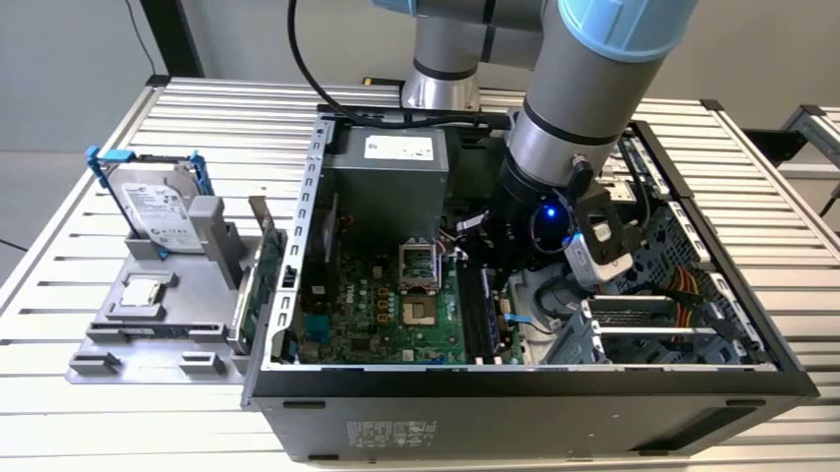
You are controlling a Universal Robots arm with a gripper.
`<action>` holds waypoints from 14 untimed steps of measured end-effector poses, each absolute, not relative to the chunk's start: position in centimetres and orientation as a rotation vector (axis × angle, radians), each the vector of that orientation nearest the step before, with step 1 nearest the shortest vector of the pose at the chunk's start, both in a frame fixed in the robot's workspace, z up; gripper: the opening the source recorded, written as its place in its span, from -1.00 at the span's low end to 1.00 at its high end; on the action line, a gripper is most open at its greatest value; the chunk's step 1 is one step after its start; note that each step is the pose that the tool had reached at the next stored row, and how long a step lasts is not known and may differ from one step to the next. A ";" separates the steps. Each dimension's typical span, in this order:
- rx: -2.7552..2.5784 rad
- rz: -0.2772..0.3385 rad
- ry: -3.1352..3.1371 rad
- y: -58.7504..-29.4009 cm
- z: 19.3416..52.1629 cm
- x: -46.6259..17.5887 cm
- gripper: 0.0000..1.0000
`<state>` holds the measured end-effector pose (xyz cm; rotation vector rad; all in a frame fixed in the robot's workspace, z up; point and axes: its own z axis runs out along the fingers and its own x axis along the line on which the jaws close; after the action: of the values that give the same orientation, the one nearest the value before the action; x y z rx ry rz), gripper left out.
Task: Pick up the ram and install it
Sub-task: 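Press down the ram until it locks into place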
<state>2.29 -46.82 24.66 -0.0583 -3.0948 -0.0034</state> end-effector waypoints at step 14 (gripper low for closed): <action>-0.016 -0.004 -3.095 -46.8 24.7 2.3 -1.00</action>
<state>2.29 -46.82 24.66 -0.0160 -3.0953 -0.0042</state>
